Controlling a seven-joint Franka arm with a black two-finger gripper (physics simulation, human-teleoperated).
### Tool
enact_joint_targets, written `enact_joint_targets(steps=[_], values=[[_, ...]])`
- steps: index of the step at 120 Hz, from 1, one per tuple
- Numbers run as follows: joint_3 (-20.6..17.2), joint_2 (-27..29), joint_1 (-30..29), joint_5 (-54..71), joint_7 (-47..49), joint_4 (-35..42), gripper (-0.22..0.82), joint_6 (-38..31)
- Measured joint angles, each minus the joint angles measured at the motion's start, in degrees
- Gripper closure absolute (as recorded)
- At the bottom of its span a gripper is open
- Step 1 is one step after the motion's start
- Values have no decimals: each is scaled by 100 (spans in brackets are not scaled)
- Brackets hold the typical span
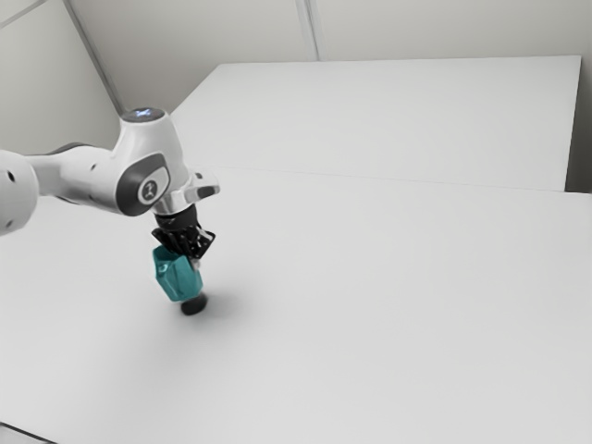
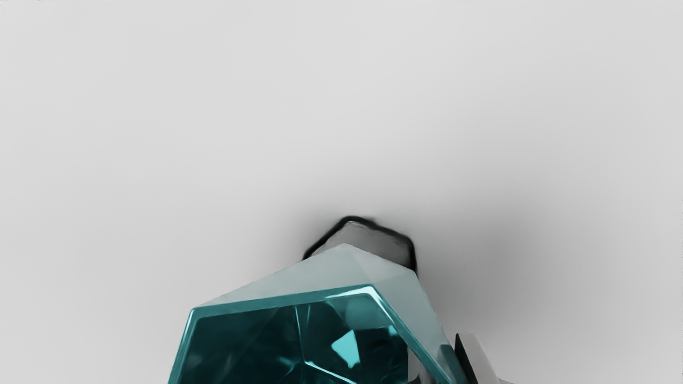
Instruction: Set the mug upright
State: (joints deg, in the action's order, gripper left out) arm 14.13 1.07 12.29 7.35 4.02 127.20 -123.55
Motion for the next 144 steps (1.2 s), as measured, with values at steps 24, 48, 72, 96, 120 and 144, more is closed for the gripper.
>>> enact_joint_targets(steps=[24, 48, 72, 96, 120, 144], values=[[8, -150, 37, 24, 392, 42, 78, -327], [3, -351, 138, 38, 726, 44, 78, -579], [-3, -461, 408, 42, 987, 44, 78, -717], [-3, -473, 397, 27, 1174, 43, 75, -769], [-7, -456, 467, -78, 1233, 36, 44, -840], [-7, -316, 509, -127, 1269, -129, 27, -846]])
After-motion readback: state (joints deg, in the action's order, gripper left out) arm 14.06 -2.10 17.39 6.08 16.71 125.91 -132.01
